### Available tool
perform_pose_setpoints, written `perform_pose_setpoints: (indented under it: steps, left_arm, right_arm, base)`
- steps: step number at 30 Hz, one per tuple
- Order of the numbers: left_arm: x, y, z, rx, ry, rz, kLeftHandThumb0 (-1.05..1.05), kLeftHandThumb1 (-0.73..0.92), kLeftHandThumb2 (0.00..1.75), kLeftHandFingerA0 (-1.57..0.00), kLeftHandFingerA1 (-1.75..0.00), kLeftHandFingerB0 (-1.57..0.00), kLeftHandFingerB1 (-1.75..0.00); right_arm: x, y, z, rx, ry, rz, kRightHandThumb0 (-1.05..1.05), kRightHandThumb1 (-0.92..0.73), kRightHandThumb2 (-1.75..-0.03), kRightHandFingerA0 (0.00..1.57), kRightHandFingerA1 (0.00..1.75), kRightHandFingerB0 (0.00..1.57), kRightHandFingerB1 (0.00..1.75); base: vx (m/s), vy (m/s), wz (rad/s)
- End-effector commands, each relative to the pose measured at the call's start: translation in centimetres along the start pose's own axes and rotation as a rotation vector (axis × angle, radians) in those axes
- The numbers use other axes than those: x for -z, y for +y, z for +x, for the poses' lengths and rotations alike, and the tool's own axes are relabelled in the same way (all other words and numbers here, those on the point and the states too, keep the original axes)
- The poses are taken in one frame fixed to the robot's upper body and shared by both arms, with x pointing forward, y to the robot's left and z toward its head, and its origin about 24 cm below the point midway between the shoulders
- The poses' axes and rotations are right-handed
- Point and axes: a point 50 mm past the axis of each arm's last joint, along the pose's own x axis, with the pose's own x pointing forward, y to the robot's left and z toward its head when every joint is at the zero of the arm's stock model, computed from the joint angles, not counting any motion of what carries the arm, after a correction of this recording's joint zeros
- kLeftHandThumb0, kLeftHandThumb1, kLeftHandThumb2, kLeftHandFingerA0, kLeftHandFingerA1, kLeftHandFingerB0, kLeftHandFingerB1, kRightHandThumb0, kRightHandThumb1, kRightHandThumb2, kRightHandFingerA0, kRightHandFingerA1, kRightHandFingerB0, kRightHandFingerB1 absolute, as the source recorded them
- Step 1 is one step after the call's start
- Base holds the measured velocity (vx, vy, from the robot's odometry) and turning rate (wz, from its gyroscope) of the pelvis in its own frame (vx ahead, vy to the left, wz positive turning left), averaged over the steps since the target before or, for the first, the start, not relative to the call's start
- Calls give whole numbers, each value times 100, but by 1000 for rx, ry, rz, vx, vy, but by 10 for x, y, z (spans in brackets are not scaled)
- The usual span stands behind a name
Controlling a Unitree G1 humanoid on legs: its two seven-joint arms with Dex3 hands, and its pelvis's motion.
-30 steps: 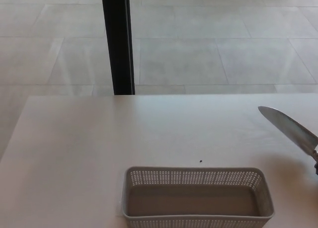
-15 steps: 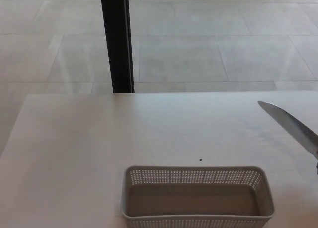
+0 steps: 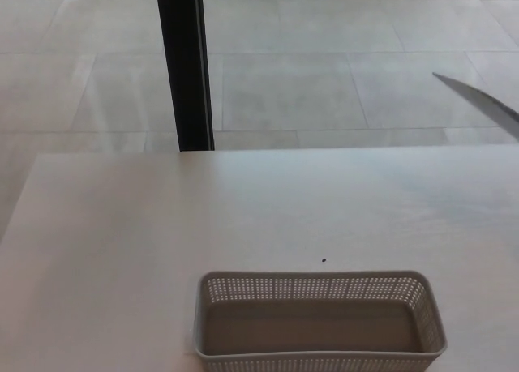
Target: A garden tool is kept on the righthand side and a container is kept on the lefthand side on a desk infront of the robot. the robot uses its right hand to pick up the garden tool and makes a scooping motion inside the container
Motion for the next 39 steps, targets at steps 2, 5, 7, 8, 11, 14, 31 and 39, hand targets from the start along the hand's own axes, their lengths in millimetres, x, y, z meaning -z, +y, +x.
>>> perform_pose_setpoints:
  steps: [2, 5, 7, 8, 11, 14, 31, 39]
  left_arm:
    - [5, 10, -4, -27, 2, -25, -105, -29, 140, -104, -146, -110, -131]
    - [4, 10, -4, -22, 4, -8, -27, -25, 78, -114, -116, -109, -110]
    - [4, 10, -4, -15, 7, 12, -91, -15, 124, -94, -149, -102, -123]
    - [4, 10, -4, -14, 7, 12, -91, -15, 124, -94, -149, -102, -123]
    - [3, 10, -4, -20, 7, -8, -25, -26, 77, -114, -117, -109, -109]
    - [2, 11, -4, -19, 5, -2, -105, -10, 125, -106, -137, -95, -125]
    - [2, 17, -7, -8, 3, 52, -105, -8, 114, -117, -123, -109, -111]
    - [-3, 19, -6, -7, -2, 68, -21, -27, 76, -118, -118, -104, -108]
  right_arm:
    - [-20, -29, 24, 181, -185, -58, -10, -50, -84, 97, 175, 80, 146]
    - [-26, -33, 25, 199, -318, -188, -14, -48, -91, 97, 175, 76, 145]
    - [-31, -34, 24, 211, -409, -247, -8, -40, -98, 115, 166, 74, 135]
    - [-31, -34, 23, 214, -416, -252, -8, -40, -98, 115, 166, 74, 135]
    - [-37, -35, 21, 190, -589, -357, -11, -34, -86, 93, 175, 75, 152]
    - [-39, -36, 20, 156, -672, -410, -19, -36, -80, 92, 166, 78, 144]
    - [-33, -44, 12, 84, -928, -561, -30, -49, -61, 100, 130, 89, 105]
    - [-42, -63, 21, 153, -966, -506, -30, -50, -67, 96, 155, 87, 119]
  base:
    - [0, 0, 0]
    - [0, 0, 0]
    - [0, 0, 0]
    - [0, 0, 0]
    - [0, 0, 0]
    - [0, 0, 0]
    - [0, 0, 0]
    - [0, 0, 0]
